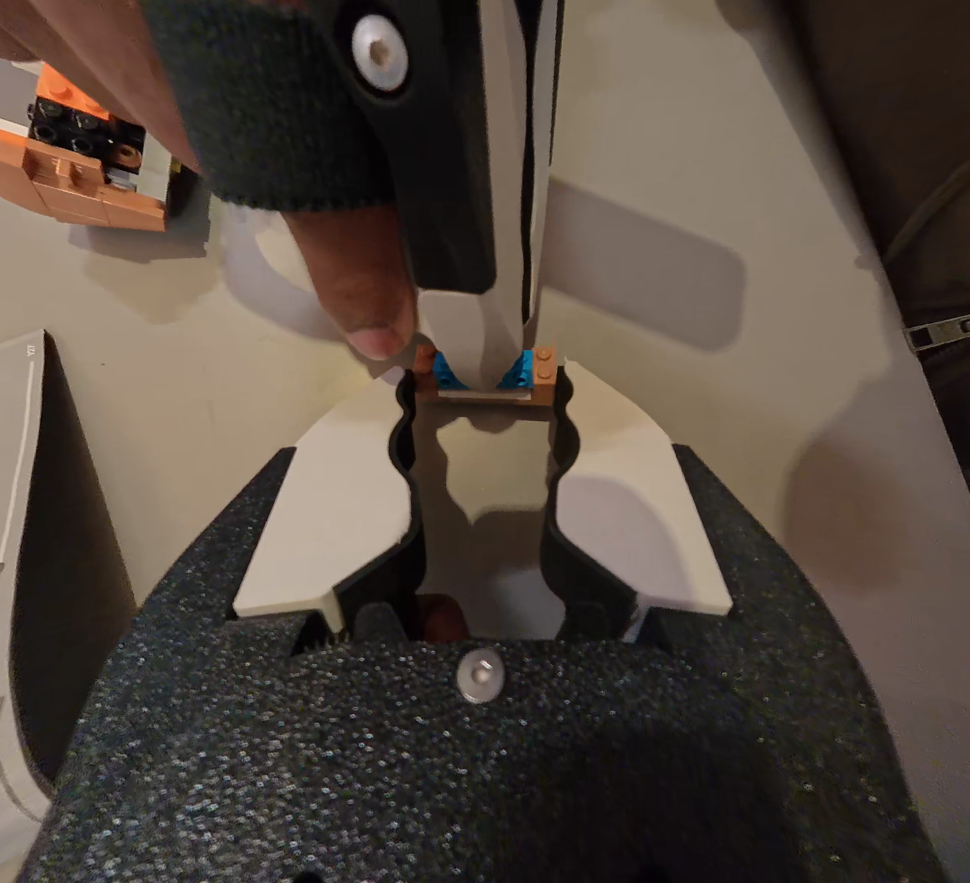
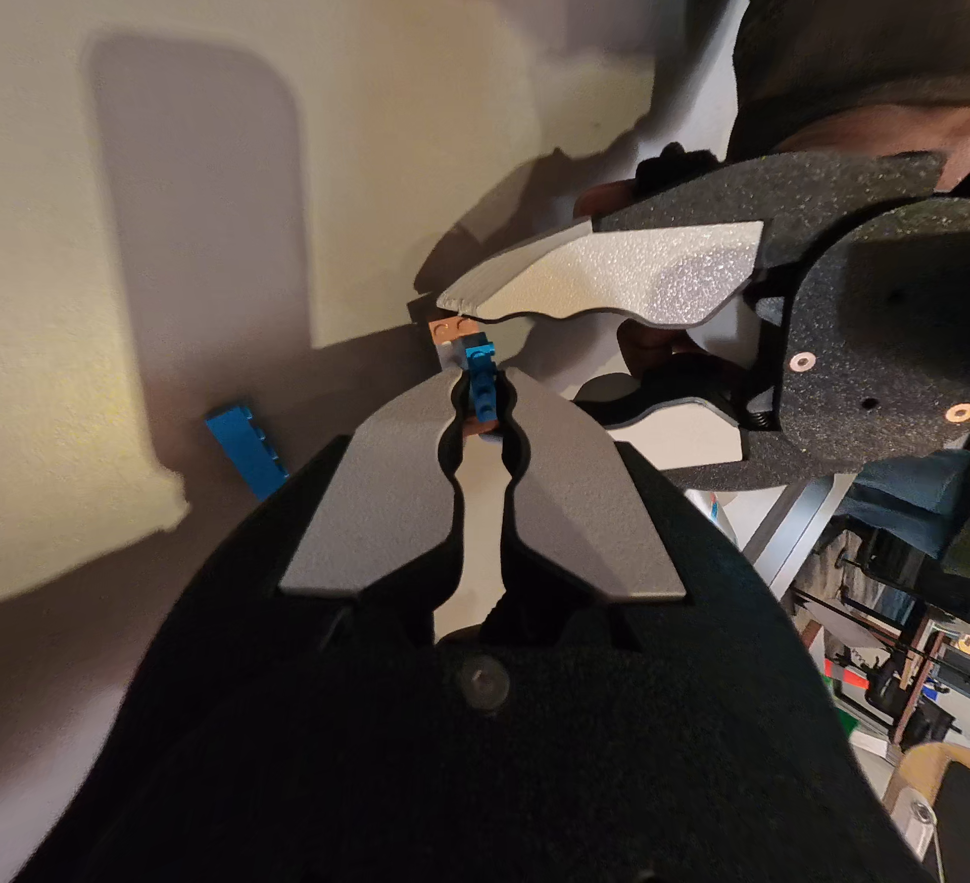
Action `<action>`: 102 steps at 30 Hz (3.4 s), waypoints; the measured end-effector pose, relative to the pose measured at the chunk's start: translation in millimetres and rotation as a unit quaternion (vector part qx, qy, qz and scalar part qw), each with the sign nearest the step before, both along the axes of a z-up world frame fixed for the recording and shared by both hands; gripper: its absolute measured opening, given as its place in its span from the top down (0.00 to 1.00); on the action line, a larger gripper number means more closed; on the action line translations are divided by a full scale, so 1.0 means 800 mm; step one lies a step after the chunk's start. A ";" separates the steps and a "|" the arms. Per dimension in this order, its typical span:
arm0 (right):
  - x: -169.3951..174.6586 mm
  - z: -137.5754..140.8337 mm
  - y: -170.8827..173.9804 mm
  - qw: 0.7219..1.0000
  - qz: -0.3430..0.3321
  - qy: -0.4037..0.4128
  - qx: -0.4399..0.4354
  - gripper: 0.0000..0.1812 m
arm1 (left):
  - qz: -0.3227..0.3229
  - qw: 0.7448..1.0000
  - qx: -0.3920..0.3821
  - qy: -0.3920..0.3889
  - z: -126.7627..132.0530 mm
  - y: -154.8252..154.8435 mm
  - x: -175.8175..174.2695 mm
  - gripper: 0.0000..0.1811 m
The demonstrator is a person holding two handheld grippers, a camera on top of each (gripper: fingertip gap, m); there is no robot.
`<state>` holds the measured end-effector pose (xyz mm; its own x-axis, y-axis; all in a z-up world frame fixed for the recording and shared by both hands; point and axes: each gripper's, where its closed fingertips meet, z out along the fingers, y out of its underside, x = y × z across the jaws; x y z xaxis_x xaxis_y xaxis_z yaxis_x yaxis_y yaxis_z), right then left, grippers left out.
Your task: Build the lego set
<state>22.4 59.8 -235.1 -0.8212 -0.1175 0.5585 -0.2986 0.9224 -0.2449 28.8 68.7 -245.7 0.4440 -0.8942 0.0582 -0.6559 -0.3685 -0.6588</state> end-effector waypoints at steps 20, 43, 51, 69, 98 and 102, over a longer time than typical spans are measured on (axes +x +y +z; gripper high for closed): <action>-0.008 -0.011 0.007 0.993 0.003 0.072 0.095 0.95 | 0.034 0.999 -0.024 0.001 -0.012 0.007 -0.005 0.72; -0.018 0.001 0.012 0.985 -0.046 0.094 0.137 0.95 | 0.082 0.996 -0.018 0.008 -0.002 0.014 -0.016 0.72; -0.018 0.002 0.014 0.981 -0.045 0.104 0.156 0.95 | 0.089 0.996 -0.019 0.005 0.000 0.015 -0.018 0.72; -0.020 0.000 0.020 0.974 -0.047 0.113 0.191 0.95 | 0.110 0.994 -0.029 0.000 -0.002 0.019 -0.020 0.72; -0.021 -0.017 0.027 0.975 -0.062 0.107 0.185 0.95 | 0.113 0.994 0.009 -0.002 -0.021 0.021 -0.025 0.69; -0.021 -0.017 0.028 0.975 -0.065 0.108 0.181 0.95 | 0.104 0.994 0.037 0.002 -0.023 0.022 -0.025 0.68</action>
